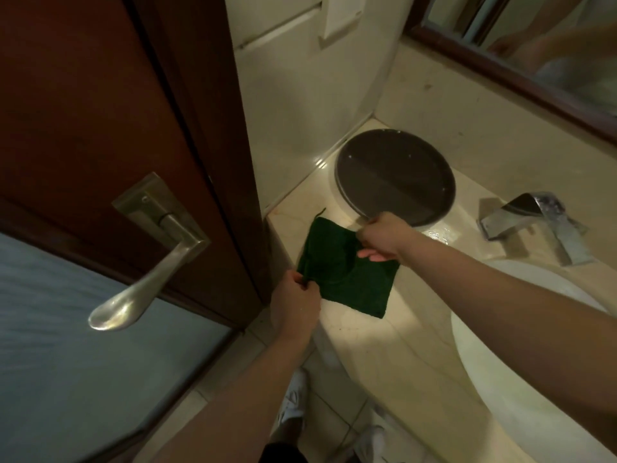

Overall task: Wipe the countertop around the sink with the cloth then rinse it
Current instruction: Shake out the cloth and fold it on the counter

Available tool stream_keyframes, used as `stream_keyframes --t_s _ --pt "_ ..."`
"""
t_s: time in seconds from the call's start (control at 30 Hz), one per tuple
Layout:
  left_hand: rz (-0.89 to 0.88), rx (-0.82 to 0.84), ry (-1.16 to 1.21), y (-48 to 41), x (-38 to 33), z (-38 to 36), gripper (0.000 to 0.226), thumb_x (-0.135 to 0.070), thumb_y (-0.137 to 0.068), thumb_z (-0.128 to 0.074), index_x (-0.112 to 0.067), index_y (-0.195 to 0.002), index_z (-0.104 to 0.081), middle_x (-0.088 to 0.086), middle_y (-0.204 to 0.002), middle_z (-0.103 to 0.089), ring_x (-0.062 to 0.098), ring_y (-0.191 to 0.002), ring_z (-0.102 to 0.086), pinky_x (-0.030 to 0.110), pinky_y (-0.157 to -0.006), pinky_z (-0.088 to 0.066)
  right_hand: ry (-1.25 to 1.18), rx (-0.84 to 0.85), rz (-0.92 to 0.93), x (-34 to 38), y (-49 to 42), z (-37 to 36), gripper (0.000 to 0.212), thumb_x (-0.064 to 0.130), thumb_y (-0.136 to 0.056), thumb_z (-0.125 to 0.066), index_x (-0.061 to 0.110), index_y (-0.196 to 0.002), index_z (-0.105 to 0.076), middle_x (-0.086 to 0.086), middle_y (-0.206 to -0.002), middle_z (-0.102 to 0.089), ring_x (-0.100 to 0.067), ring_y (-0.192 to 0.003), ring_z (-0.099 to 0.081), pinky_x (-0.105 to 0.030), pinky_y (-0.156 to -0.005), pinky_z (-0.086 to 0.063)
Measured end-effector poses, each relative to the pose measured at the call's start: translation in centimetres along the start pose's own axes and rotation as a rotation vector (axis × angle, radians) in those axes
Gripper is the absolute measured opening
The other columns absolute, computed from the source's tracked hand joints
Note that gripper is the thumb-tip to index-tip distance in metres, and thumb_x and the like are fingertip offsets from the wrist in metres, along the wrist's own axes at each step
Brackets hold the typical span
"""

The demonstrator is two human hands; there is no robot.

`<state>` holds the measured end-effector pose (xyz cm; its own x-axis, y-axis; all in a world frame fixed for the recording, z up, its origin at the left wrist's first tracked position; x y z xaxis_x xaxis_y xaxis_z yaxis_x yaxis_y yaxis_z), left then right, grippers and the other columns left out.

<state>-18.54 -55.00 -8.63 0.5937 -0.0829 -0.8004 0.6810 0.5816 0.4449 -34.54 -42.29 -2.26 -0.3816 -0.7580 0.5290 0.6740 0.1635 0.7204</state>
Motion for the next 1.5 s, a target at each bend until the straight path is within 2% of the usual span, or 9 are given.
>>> stream_keyframes --t_s 0.23,0.37,0.5,0.63,0.8,0.97,1.13,1.33,1.5 --pt "0.047 -0.047 -0.041 -0.1 0.2 0.8 0.012 -0.02 -0.088 -0.06 -0.018 -0.096 -0.051 -0.002 -0.083 -0.059 0.009 -0.069 -0.054 0.026 -0.055 -0.036 -0.312 0.095 0.081 3.8 -2.3 -2.3 0.018 0.014 -0.096 -0.055 0.006 -0.112 -0.05 -0.01 -0.092 -0.064 -0.017 -0.077 -0.067 -0.027 -0.068 -0.057" --pt "0.102 -0.043 0.009 -0.3 0.8 0.6 0.033 -0.04 -0.084 -0.065 -0.018 -0.1 -0.047 -0.001 -0.092 -0.056 0.012 -0.075 -0.057 0.028 -0.057 -0.042 -0.106 -0.065 0.155 0.6 -1.8 -0.1 0.006 0.02 -0.093 -0.059 0.014 -0.092 -0.056 -0.009 -0.088 -0.066 -0.015 -0.066 -0.065 -0.027 -0.06 -0.054" --pt "0.151 0.003 0.043 -1.2 1.1 0.1 0.034 -0.035 -0.086 -0.067 -0.014 -0.104 -0.048 0.003 -0.1 -0.057 0.017 -0.081 -0.057 0.03 -0.061 -0.045 0.299 -0.332 0.037 -5.4 -0.1 3.4 0.028 0.04 -0.087 -0.062 0.013 -0.093 -0.056 -0.01 -0.096 -0.068 -0.025 -0.085 -0.062 -0.036 -0.075 -0.051" --pt "0.206 0.019 0.022 -2.3 2.2 0.0 0.029 -0.032 -0.085 -0.068 -0.016 -0.101 -0.05 0.009 -0.103 -0.061 0.028 -0.091 -0.062 0.045 -0.08 -0.056 0.337 -0.303 0.041 -9.3 2.4 0.1 0.052 0.055 -0.081 -0.065 0.014 -0.105 -0.043 0.002 -0.088 -0.056 -0.02 -0.081 -0.058 -0.033 -0.068 -0.047" --pt "0.228 0.031 0.003 -3.1 2.5 0.3 0.027 -0.031 -0.083 -0.067 -0.012 -0.1 -0.06 0.014 -0.098 -0.067 0.032 -0.089 -0.065 0.05 -0.081 -0.057 0.205 -0.317 0.113 -10.7 3.1 -1.5 0.049 0.03 -0.084 -0.068 0.012 -0.117 -0.038 -0.003 -0.089 -0.065 -0.021 -0.079 -0.063 -0.039 -0.071 -0.054" --pt "-0.112 -0.155 -0.273 -0.3 -1.4 1.9 0.027 -0.011 -0.082 -0.064 -0.014 -0.106 -0.052 0.002 -0.107 -0.048 0.015 -0.092 -0.049 0.027 -0.074 -0.039 -0.055 -0.11 0.166 -11.3 5.0 -2.5 0.045 0.026 -0.088 -0.064 0.022 -0.119 -0.032 -0.006 -0.075 -0.073 -0.015 -0.057 -0.067 -0.029 -0.057 -0.053" --pt "-0.644 0.045 -0.625 5.5 -5.2 -4.3 0.027 -0.046 -0.078 -0.061 -0.027 -0.088 -0.045 -0.007 -0.089 -0.043 0.011 -0.086 -0.043 0.026 -0.072 -0.031 0.47 -0.38 0.539 -9.4 4.4 1.2 0.042 0.02 -0.076 -0.064 0.022 -0.115 -0.049 0.003 -0.091 -0.057 -0.019 -0.078 -0.057 -0.03 -0.062 -0.045" --pt "-0.709 0.134 -0.885 6.7 -4.7 -7.5 0.024 -0.031 -0.074 -0.071 -0.02 -0.082 -0.052 0.002 -0.083 -0.056 0.022 -0.081 -0.052 0.033 -0.062 -0.037 0.822 -0.288 0.784 -9.3 1.9 1.6 0.026 0.008 -0.076 -0.061 0.017 -0.1 -0.063 -0.008 -0.104 -0.055 -0.029 -0.094 -0.053 -0.037 -0.072 -0.05" --pt "-0.57 0.097 -0.591 4.7 -4.9 -4.0 0.008 -0.026 -0.095 -0.049 -0.021 -0.093 -0.055 -0.008 -0.077 -0.05 0.009 -0.069 -0.048 0.022 -0.055 -0.028 0.713 -0.296 0.841 -5.5 1.6 2.8 0.012 0.017 -0.085 -0.06 0.018 -0.097 -0.06 0.002 -0.098 -0.05 -0.019 -0.093 -0.047 -0.031 -0.078 -0.044"
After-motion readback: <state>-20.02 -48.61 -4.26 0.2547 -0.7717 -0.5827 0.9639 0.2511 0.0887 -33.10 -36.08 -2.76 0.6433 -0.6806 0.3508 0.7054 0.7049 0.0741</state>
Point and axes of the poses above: each hand's wrist, its own y-axis away from the middle knuckle, its own z-axis out of the back of the hand, x = y × z, the point moved 7 cm from there along -y, towards the middle knuckle
